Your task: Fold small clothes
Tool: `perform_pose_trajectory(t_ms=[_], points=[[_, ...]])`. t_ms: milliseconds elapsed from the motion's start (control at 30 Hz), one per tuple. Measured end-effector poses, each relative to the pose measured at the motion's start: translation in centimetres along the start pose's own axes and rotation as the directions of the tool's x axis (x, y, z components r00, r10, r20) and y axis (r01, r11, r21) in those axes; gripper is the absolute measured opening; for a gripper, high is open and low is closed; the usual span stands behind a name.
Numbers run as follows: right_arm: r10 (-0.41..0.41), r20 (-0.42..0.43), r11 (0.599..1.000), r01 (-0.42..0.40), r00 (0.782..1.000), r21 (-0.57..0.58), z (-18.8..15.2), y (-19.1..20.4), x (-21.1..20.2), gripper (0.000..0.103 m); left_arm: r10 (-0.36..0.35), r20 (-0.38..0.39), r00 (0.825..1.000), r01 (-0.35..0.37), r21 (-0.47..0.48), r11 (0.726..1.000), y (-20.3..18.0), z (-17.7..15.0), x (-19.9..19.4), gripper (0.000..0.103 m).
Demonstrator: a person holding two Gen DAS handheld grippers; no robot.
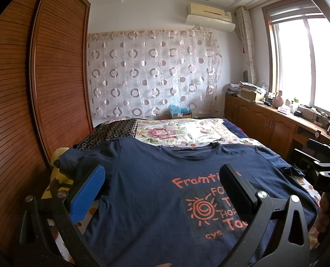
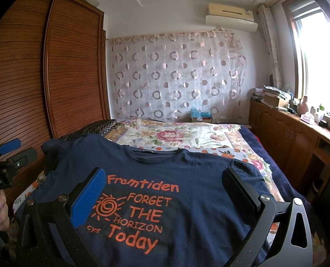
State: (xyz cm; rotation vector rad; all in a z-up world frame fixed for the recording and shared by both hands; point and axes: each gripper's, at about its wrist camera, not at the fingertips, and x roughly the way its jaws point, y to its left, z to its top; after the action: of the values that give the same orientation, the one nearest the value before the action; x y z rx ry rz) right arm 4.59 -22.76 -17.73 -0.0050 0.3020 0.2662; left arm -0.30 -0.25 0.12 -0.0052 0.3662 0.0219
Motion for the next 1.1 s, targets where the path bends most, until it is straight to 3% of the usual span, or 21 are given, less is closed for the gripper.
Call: perform_pose_trajectory(t_ms=[333, 667, 900, 1100], points=[[0.027, -0.049, 1.000, -0.027, 0.998, -0.009, -0.8, -0.1, 1.6, 0.103, -0.003, -0.050, 0.999, 0.003, -0.009, 1.000, 1.3, 1.2, -0.7, 0.103], [0.097, -0.095, 0.992, -0.103, 0.991, -0.066, 0.1, 1.1, 4.2, 0.103, 0.074, -0.116, 0.991, -0.075, -0.011, 0.997, 6.4, 0.7, 2.8, 0.103], [0.211, -0.175, 0.965, -0.234, 0.962, -0.118, 1.0, 2.4, 8.1, 0.103, 0.151, -0.187, 0.971, -0.153, 0.006, 0.988, 11.5, -0.2, 6.4, 0.103], [0.258, -0.219, 0.945, -0.292, 0.941, -0.144, 1.7, 2.4, 10.0, 0.103, 0.156, -0.215, 0.964, -0.169, -0.042, 0.985, 15.3, -0.7, 7.8, 0.101]])
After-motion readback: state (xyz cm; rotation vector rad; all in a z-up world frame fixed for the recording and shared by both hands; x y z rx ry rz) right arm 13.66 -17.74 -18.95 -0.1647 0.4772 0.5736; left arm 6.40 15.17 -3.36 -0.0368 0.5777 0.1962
